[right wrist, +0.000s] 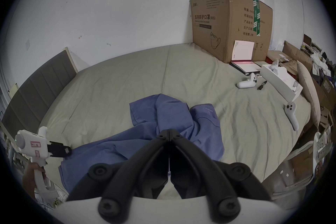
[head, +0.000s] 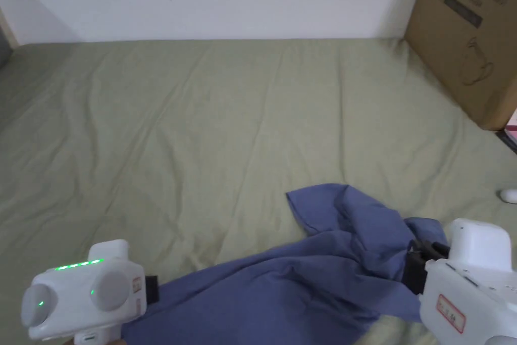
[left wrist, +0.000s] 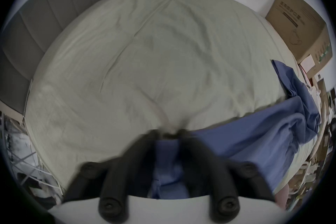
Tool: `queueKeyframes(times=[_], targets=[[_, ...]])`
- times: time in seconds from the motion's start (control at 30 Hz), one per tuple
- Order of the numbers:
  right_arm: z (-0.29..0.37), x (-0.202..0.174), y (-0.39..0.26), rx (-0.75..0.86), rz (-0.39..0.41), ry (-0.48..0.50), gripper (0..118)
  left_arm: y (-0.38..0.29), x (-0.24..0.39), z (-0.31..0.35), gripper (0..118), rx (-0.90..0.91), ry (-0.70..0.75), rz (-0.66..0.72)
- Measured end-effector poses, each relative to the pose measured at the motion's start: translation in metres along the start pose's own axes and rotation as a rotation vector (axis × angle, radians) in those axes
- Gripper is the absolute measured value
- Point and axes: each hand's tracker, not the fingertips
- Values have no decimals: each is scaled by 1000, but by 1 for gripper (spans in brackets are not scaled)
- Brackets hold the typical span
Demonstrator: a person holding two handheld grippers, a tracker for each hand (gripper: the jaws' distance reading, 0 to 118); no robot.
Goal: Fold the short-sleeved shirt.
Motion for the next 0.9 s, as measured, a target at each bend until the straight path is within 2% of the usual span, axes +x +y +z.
queueKeyframes(times=[0.03,0.13,0.23,0.27,0.3,0.33,0.4,0.43,0.53,0.6,0.67,0.73,0.77,0.83,0.87,0.9], targets=[[-2,1,3,-4,10,2,0,0,2,3,2,8,-12,-6],[-10,8,21,-2,29,36,0,2,9,12,3,31,-11,-23],[-32,18,61,-24,-32,192,0,7,11,26,3,53,-47,-36],[-46,21,78,-60,-31,247,1,9,10,29,3,57,-57,-39],[-58,23,90,-71,-32,279,6,11,9,32,3,67,-62,-34],[-77,26,107,-103,-28,307,35,13,8,35,3,86,-63,-24],[-124,25,135,-234,12,284,94,19,4,41,3,94,-73,-12],[-148,24,142,-298,46,284,105,20,4,43,3,100,-78,-7],[-216,27,152,-404,118,183,105,24,4,52,3,118,-97,1],[-248,28,143,-505,120,116,105,25,6,56,3,131,-102,-4],[-274,40,126,-617,47,42,92,29,6,56,3,135,-104,-12],[-281,52,105,-670,-2,72,70,31,6,55,3,135,-103,-20],[-279,56,95,-676,-25,79,69,34,6,53,3,134,-100,-21],[-267,53,90,-589,68,74,66,36,7,51,3,125,-94,-26],[-262,50,91,-595,72,67,63,36,8,51,3,123,-93,-30],[-259,47,93,-596,84,53,52,37,8,52,3,123,-90,-38]])
